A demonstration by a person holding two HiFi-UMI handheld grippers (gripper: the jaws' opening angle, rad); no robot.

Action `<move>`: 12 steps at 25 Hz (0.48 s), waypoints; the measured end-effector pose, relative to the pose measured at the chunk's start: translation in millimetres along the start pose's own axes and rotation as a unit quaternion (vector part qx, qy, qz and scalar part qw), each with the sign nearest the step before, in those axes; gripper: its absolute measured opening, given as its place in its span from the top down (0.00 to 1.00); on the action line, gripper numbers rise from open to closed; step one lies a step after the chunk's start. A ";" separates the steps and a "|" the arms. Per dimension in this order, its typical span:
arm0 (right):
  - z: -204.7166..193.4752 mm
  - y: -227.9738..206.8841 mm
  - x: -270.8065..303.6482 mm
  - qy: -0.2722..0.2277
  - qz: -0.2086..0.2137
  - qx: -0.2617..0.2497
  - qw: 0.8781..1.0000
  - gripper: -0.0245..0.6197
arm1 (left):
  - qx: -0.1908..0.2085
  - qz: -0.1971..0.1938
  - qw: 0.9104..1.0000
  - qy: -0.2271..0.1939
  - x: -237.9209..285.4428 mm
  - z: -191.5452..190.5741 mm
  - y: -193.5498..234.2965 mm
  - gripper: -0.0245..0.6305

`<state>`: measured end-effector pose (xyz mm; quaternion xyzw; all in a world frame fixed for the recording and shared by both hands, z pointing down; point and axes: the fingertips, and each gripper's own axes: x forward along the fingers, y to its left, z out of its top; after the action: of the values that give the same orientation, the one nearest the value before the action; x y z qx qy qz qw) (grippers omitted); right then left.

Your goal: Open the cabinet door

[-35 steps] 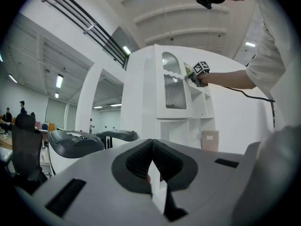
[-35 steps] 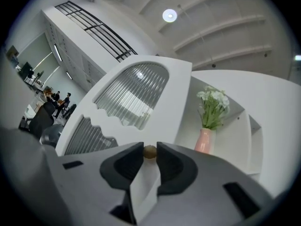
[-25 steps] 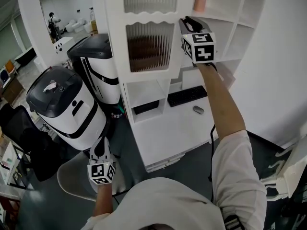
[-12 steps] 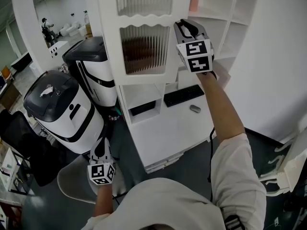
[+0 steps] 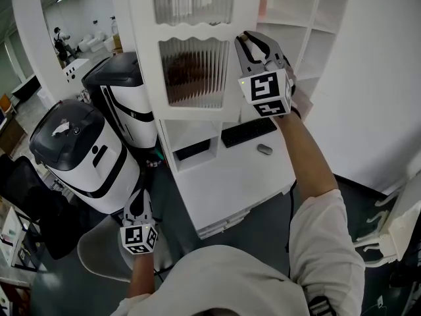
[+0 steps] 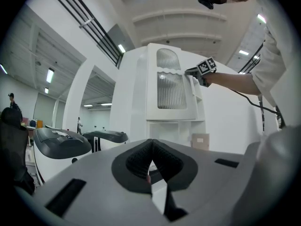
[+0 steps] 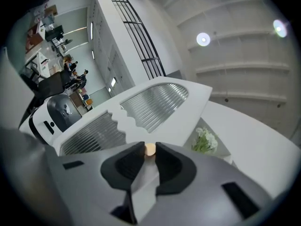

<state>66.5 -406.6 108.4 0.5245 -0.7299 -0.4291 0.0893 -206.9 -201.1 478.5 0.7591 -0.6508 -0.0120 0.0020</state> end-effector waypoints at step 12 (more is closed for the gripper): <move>18.2 10.9 -27.4 -0.037 0.013 -0.081 0.996 0.84 | -0.001 -0.008 1.000 0.000 8.2 -2.3 -9.8 0.96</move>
<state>60.3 -372.9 113.8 0.4899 -0.7024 -0.5046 0.1099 -195.9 -207.8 480.5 0.7645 -0.6445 -0.0128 0.0023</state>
